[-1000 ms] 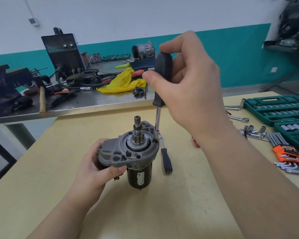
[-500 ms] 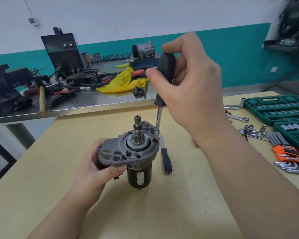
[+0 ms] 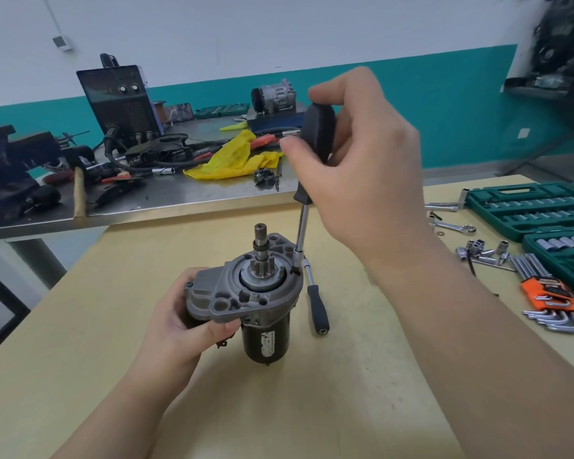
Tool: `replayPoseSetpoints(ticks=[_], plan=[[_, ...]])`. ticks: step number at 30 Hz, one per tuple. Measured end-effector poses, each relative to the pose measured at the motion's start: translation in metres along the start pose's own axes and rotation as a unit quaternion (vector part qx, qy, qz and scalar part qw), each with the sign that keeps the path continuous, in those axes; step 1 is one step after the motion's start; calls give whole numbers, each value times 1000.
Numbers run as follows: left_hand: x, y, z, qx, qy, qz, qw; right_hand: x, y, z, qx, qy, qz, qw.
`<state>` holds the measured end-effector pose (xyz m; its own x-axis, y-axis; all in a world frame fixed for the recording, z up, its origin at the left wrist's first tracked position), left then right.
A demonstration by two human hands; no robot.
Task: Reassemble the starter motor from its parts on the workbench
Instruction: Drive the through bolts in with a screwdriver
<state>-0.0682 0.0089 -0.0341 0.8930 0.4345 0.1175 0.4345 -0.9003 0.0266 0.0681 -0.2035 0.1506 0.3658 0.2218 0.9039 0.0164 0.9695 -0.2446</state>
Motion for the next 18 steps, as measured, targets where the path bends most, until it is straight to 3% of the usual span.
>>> replayPoseSetpoints(ticks=[2, 4, 7, 10, 12, 14, 16, 18], plan=[[0, -1, 0, -3, 2, -1, 1000, 0, 1, 2, 1, -20, 0, 1000], [0, -1, 0, -3, 3, -1, 1000, 1, 6, -5, 96, 9, 40, 995], [0, 1, -1, -4, 2, -1, 1000, 0, 13, -13, 306, 87, 85, 944], [0, 2, -2, -2, 3, -1, 1000, 1, 10, -10, 377, 99, 104, 915], [0, 2, -2, 3, 2, -3, 1000, 2, 6, -9, 325, 82, 86, 938], [0, 2, -2, 3, 2, -3, 1000, 3, 1, -11, 162, 57, 46, 984], [0, 2, -2, 6, 0, -3, 1000, 3, -3, -7, 21, 28, 17, 999], [0, 1, -2, 9, -1, -5, 1000, 3, -4, -5, 16, 9, 16, 1000]])
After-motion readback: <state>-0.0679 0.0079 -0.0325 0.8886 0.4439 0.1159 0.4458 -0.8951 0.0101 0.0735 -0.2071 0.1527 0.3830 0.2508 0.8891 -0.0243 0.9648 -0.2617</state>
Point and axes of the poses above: each hand's wrist, its own x-axis towards the middle knuckle, its own y-axis out of the palm, z = x × y, the point moved 6 cm from there along x, towards the middle knuckle, and after that the axes turned 11 degrees about -y, right-handed, at the moved point
